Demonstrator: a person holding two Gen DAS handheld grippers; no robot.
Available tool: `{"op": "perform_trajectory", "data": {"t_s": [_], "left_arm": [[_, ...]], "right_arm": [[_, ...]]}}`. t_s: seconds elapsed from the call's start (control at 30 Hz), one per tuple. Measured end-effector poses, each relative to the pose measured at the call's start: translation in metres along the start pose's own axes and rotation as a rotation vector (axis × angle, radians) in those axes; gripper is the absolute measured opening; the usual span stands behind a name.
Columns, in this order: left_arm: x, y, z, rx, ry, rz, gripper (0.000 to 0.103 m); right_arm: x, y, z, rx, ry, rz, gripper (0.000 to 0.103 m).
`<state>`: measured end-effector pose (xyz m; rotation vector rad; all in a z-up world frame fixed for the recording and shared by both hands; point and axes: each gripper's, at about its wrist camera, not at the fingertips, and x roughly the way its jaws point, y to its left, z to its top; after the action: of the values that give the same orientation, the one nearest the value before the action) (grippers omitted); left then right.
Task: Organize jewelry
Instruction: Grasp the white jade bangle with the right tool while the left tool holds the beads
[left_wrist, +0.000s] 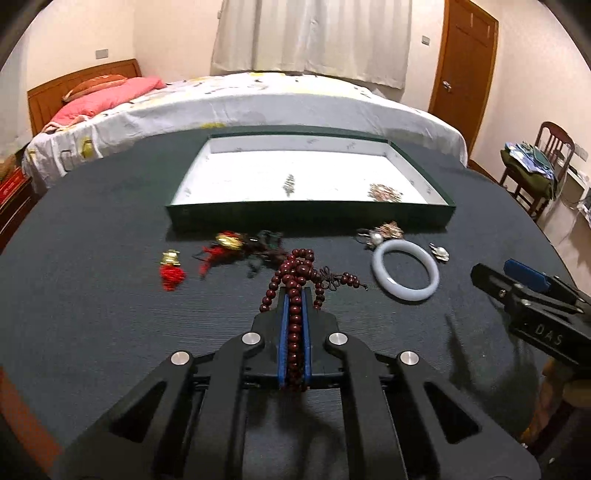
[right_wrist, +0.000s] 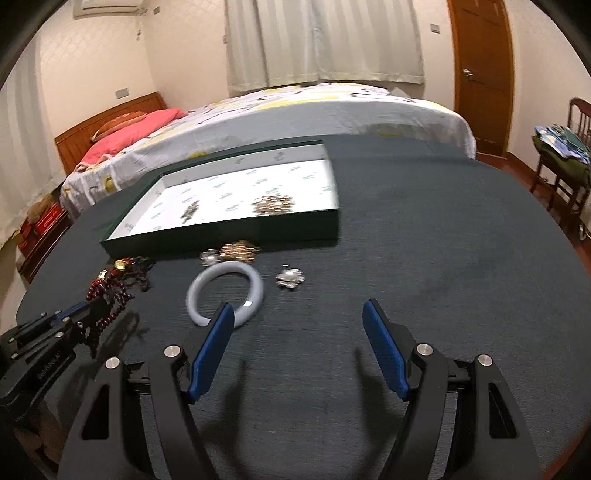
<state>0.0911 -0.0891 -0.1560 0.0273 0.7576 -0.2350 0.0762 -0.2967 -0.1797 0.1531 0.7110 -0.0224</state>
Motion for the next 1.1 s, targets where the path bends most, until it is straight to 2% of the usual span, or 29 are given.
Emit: {"op": "perform_trajectory", "data": {"t_s": [0.27, 0.33, 0.5, 0.8, 1.1], "left_arm": [[-0.005, 0.046, 0.004, -0.080, -0.006, 0.067, 0.007], [-0.004, 0.056, 0.004, -0.101, -0.002, 0.078, 0.007], [-0.001, 0.076, 0.002, -0.137, 0.005, 0.105, 0.007], [0.007, 0.092, 0.001, -0.170, 0.014, 0.121, 0.007], [0.014, 0.097, -0.002, -0.196, 0.033, 0.115, 0.007]], "right_arm": [[0.022, 0.032, 0.007, -0.049, 0.032, 0.034, 0.070], [0.029, 0.039, 0.009, -0.057, 0.044, 0.030, 0.077], [0.046, 0.050, 0.011, -0.083, 0.081, 0.012, 0.077], [0.062, 0.052, 0.011, -0.082, 0.141, -0.007, 0.080], [0.071, 0.057, 0.019, -0.100, 0.161, -0.033, 0.082]]}}
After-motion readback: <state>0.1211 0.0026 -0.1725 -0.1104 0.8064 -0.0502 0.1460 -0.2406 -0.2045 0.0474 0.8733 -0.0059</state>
